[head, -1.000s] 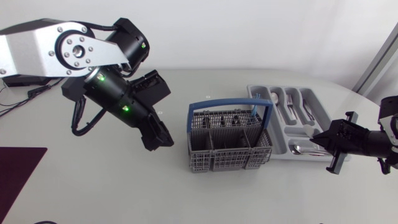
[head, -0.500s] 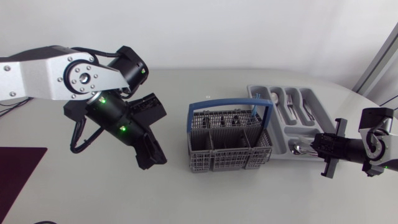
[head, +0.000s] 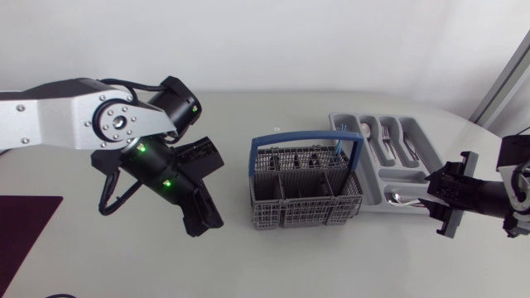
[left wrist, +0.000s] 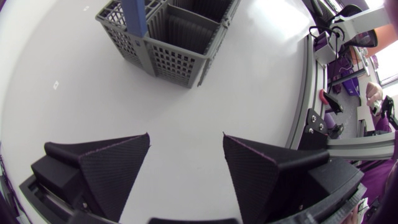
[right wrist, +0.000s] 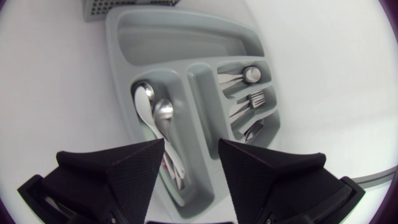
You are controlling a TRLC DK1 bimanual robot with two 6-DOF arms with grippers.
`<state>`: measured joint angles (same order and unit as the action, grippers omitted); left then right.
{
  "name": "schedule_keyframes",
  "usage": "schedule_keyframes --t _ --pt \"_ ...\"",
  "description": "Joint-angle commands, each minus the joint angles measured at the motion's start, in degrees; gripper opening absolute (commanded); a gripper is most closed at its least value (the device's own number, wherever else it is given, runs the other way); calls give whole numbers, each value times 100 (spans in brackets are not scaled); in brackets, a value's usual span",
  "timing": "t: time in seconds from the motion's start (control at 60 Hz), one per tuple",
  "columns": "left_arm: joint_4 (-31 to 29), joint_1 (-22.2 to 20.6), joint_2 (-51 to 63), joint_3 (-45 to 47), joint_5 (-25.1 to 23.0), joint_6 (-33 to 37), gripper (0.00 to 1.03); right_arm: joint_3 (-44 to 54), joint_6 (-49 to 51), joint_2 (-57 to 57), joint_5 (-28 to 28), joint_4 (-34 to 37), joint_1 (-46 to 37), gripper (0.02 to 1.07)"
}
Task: Unload the cutlery basket into the drawer organizer.
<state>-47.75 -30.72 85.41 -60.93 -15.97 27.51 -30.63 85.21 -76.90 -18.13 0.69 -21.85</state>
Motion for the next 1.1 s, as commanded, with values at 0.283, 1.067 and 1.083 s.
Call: schedule_keyframes --t 0.283,1.067,1.083 --pt "591 -57 -68 635 -117 -61 98 -479 -1938 536 -2265 2621 726 75" --pt "688 -66 -138 766 -170 -35 98 -760 -1393 -413 -3179 4000 1569 74" --pt "688 -66 -165 758 -170 -44 98 -778 -1393 -352 -3188 4062 1578 74"
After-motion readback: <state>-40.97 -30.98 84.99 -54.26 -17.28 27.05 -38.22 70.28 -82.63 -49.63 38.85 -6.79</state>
